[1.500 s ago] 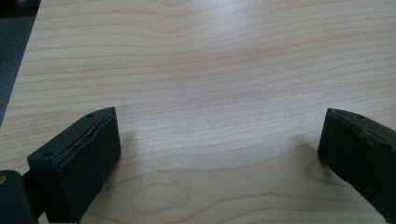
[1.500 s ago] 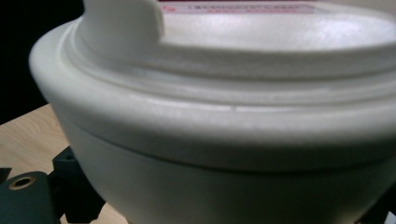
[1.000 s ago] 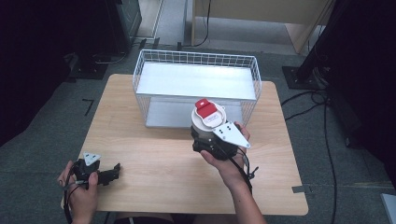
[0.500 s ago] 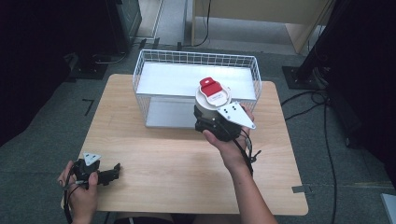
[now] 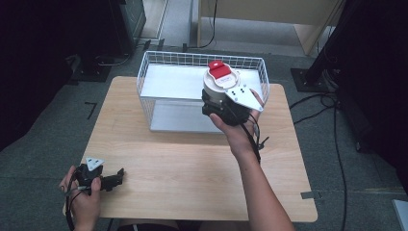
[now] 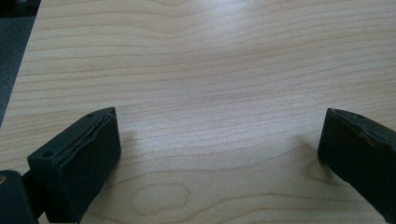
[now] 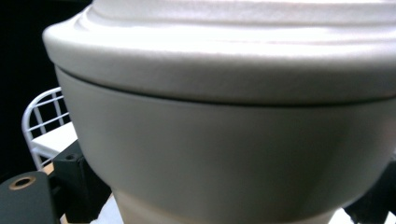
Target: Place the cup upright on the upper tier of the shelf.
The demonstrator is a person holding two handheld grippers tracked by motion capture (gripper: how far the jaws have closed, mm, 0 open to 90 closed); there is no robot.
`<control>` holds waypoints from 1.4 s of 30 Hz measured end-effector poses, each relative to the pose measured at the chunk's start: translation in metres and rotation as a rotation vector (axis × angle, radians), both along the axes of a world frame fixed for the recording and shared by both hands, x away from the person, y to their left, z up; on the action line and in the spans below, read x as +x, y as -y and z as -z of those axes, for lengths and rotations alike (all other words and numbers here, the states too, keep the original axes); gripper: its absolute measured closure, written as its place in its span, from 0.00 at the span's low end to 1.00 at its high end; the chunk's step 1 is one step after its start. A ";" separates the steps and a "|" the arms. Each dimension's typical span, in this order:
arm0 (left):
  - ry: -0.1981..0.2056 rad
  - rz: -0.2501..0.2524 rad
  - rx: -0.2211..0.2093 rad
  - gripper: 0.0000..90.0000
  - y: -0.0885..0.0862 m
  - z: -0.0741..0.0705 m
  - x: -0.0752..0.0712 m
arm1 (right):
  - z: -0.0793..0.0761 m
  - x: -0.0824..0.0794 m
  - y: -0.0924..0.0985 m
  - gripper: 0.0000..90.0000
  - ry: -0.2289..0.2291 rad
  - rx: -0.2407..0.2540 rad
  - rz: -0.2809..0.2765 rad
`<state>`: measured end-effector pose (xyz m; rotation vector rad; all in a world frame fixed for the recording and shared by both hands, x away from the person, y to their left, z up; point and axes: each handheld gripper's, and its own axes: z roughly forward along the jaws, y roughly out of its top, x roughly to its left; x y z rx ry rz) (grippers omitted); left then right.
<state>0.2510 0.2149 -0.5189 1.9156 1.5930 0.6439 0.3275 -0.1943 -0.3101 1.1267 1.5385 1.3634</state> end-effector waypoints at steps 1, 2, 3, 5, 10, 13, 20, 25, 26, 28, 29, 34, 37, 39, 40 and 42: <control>0.000 0.000 0.000 0.00 0.000 0.000 0.000 | 0.000 0.000 0.000 0.09 0.000 0.000 0.000; 0.000 0.000 0.000 0.00 0.000 0.000 0.000 | -0.002 0.006 0.000 0.09 0.000 0.003 0.009; 0.000 0.000 0.000 0.00 0.000 0.000 0.000 | -0.002 0.008 0.000 0.09 0.000 0.002 0.012; 0.001 0.000 -0.001 0.00 0.000 0.000 0.000 | -0.004 0.015 0.000 0.09 -0.003 0.002 0.017; 0.002 0.000 0.000 0.00 0.000 0.000 0.000 | -0.004 0.031 -0.001 0.09 -0.013 -0.002 0.034; 0.000 0.000 0.000 0.00 0.000 0.000 0.000 | -0.003 0.037 -0.001 0.09 -0.010 -0.009 0.037; -0.001 0.000 0.000 0.00 0.000 0.000 0.000 | -0.004 0.056 -0.004 0.09 -0.008 -0.013 0.052; -0.001 0.000 -0.001 0.00 0.000 0.000 0.000 | -0.006 0.067 -0.004 0.09 -0.009 -0.003 0.060; 0.000 -0.001 -0.002 0.00 0.000 0.000 0.000 | -0.007 0.072 -0.004 0.09 -0.010 0.001 0.064; 0.000 0.000 -0.002 0.00 0.000 0.000 0.000 | -0.008 0.074 -0.004 0.09 -0.009 0.003 0.064; 0.001 -0.001 -0.002 0.00 0.000 0.000 0.000 | -0.008 0.077 -0.005 0.09 -0.008 0.003 0.063; 0.000 -0.001 -0.002 0.00 0.000 0.000 0.000 | -0.010 0.090 -0.008 0.09 -0.005 0.010 0.075; 0.000 -0.001 -0.003 0.00 0.000 0.000 0.000 | -0.008 0.096 -0.007 0.09 -0.012 0.012 0.096; -0.001 0.000 -0.001 0.00 0.000 0.000 0.000 | -0.006 0.098 -0.007 0.09 -0.016 0.014 0.109; -0.001 0.000 -0.001 0.00 0.000 0.000 0.000 | -0.006 0.099 -0.007 0.09 -0.015 0.011 0.107; -0.001 0.000 -0.001 0.00 0.000 0.000 0.000 | -0.003 0.100 -0.006 0.09 -0.018 -0.002 0.111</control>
